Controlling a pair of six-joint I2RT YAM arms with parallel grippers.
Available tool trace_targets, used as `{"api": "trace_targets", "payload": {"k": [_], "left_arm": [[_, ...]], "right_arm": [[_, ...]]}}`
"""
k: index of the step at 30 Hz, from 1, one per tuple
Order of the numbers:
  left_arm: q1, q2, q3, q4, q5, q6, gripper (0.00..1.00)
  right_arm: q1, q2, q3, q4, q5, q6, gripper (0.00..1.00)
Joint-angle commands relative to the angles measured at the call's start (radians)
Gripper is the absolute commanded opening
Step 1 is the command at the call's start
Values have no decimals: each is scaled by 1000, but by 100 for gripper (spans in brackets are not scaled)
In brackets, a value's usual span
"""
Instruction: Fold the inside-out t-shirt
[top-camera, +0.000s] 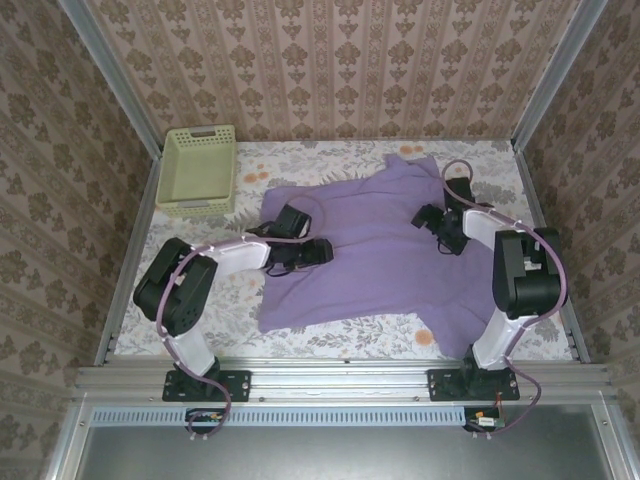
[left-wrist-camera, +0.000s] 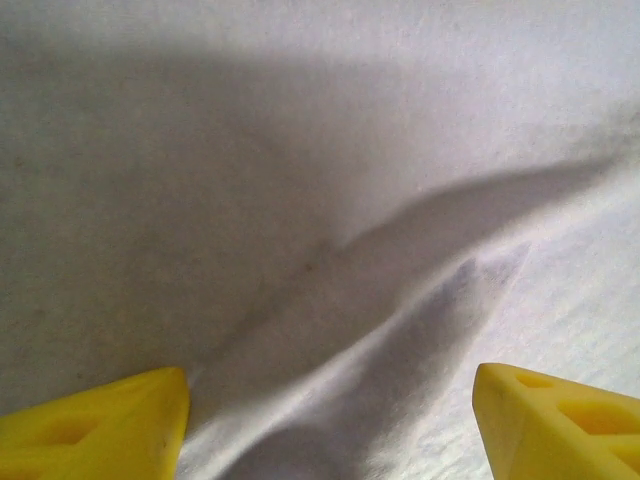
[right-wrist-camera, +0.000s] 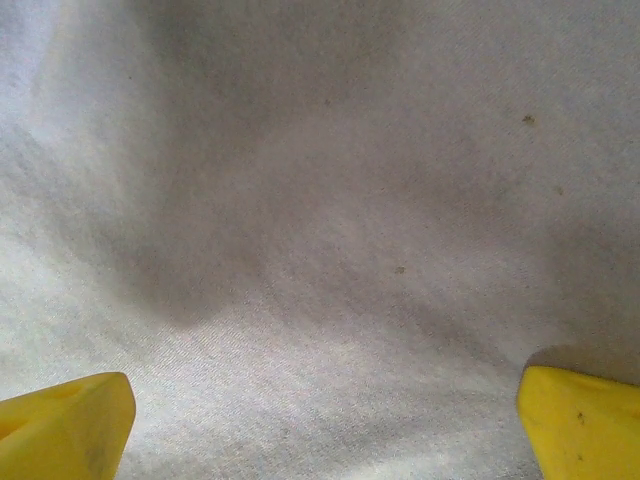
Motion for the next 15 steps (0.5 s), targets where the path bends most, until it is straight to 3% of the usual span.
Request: {"api": "trace_targets", "payload": {"k": [1, 6, 9, 15], "left_arm": [[58, -39, 126, -132, -93, 22, 76], [163, 79, 396, -287, -279, 114, 78], [229, 203, 560, -348, -335, 150, 77], [268, 412, 865, -473, -466, 247, 76]], "right_arm": [[1, -23, -9, -51, -3, 19, 100], [4, -87, 0, -76, 13, 7, 100], [5, -143, -32, -68, 13, -3, 100], [8, -237, -59, -85, 33, -55, 100]]}}
